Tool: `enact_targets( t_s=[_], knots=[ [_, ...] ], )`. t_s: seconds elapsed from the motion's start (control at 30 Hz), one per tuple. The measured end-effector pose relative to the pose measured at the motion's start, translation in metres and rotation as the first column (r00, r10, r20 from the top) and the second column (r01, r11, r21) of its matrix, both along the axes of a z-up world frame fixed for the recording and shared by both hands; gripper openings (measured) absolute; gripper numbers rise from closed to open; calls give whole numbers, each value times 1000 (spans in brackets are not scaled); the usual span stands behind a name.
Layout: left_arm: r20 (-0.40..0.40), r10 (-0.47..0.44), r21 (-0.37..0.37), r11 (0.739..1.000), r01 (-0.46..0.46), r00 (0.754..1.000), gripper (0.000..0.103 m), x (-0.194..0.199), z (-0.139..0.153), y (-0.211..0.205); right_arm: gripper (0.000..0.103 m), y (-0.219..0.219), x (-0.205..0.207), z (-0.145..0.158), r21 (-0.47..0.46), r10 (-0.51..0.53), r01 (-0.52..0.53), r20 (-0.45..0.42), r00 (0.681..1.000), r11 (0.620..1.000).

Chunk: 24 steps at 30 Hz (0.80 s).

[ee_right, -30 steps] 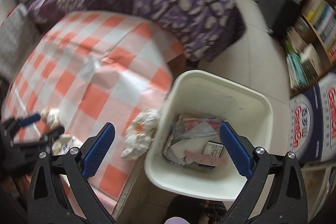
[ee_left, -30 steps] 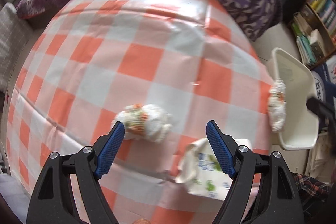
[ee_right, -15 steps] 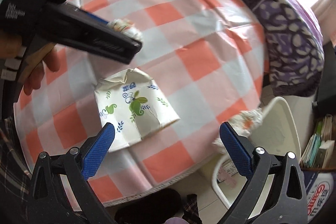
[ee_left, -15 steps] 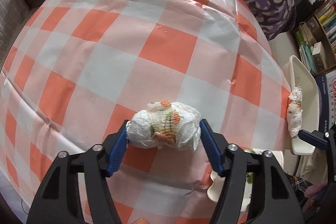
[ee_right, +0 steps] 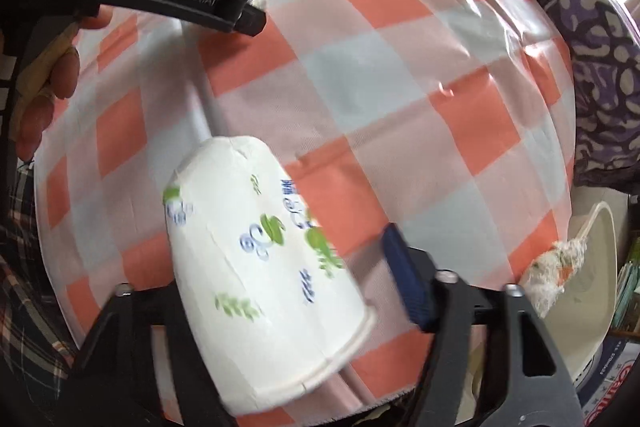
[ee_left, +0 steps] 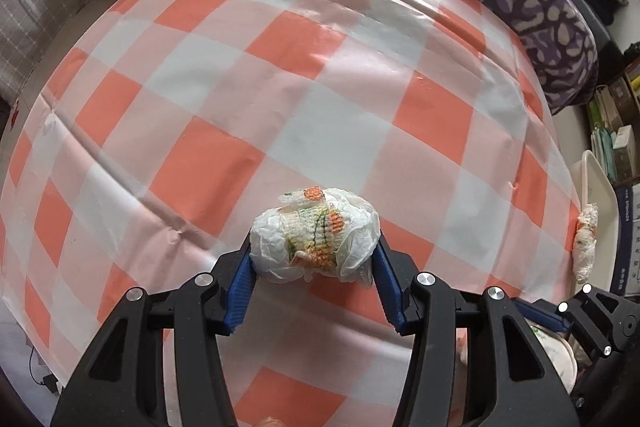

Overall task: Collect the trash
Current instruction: 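Grasp the tissue wad with the left tool while the right tool grasps the paper cup, then release the paper cup into the bin with the right tool while the left tool carries the wad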

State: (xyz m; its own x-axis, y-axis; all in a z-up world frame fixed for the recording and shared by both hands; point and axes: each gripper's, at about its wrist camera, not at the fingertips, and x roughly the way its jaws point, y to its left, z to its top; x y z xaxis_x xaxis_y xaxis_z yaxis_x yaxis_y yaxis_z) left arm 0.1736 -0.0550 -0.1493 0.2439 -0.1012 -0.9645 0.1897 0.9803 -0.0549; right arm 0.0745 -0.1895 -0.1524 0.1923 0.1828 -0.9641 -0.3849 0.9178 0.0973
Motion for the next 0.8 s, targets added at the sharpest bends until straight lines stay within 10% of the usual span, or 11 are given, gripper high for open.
enact_targets(
  t_s=[0.4, 0.8],
  knots=[
    [105, 125, -60, 991, -119, 987, 52, 3, 27, 43, 32, 18, 43, 29, 85, -219, 210, 111, 970, 974],
    [340, 212, -60, 977, -203, 916, 52, -3, 75, 35, 32, -9, 61, 68, 158, -413, 382, 389, 824, 911]
  ],
)
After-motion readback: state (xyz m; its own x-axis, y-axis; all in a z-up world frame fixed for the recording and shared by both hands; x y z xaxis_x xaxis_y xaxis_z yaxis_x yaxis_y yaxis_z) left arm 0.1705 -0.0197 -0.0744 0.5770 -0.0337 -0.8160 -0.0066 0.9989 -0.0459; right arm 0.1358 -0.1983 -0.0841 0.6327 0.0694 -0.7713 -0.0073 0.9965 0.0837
